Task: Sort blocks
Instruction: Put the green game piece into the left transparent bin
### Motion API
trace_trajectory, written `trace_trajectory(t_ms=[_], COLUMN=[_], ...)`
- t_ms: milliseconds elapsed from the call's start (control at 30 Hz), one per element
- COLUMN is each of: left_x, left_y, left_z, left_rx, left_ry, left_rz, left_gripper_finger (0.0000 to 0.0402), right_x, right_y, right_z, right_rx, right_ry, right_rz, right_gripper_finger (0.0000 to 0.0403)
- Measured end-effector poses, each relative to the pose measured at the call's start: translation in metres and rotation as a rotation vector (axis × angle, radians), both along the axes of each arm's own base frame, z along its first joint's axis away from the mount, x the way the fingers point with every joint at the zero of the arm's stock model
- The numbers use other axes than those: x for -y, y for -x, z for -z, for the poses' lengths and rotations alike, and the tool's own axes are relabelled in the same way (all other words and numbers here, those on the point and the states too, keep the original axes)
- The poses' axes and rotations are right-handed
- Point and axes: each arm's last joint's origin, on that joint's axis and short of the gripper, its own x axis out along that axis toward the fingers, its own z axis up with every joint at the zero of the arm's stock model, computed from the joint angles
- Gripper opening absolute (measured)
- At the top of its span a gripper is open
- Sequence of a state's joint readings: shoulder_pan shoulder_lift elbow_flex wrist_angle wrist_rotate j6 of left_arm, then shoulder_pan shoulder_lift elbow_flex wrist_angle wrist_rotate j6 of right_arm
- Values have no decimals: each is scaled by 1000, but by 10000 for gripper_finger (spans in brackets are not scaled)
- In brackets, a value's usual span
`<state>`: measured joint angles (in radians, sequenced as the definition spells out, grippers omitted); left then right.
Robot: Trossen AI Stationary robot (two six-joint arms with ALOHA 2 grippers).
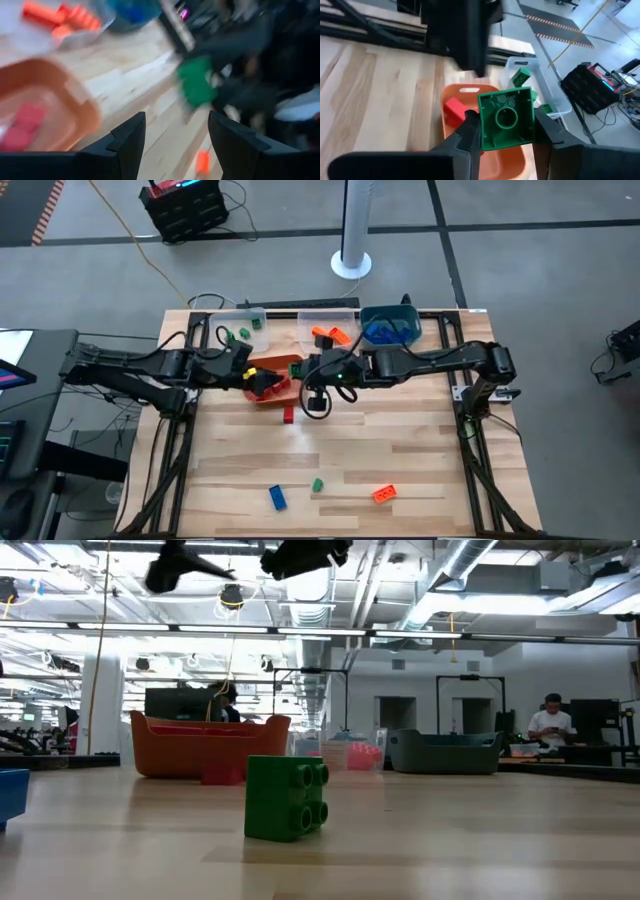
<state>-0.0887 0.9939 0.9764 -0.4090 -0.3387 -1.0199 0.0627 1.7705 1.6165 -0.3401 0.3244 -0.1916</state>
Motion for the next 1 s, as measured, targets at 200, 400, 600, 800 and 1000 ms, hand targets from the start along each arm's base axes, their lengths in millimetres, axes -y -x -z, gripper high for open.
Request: trace_trajectory(t_ms=[200,400,600,800,1000], left_x=[-1,0,-2,-10,-12], left_y=[-17,-40,-51,-51,-50], left_z=[1,13,17,16,17], left_rx=[57,35,60,46,16], left_ry=[23,31,11,-29,-44], left_rz=[-29,-44,-85,-105,-40], left_gripper_finger=[210,210,210,201,109], right_x=[-1,0,0,-1,-1], right_y=[-3,-3,-3,-3,-4], right_z=[9,8,8,8,8], right_rx=[-40,-38,-36,-36,-32], right_ry=[3,3,6,5,3], right_rz=[-2,0,-2,-4,-3], right_gripper_finger=[118,118,118,120,153])
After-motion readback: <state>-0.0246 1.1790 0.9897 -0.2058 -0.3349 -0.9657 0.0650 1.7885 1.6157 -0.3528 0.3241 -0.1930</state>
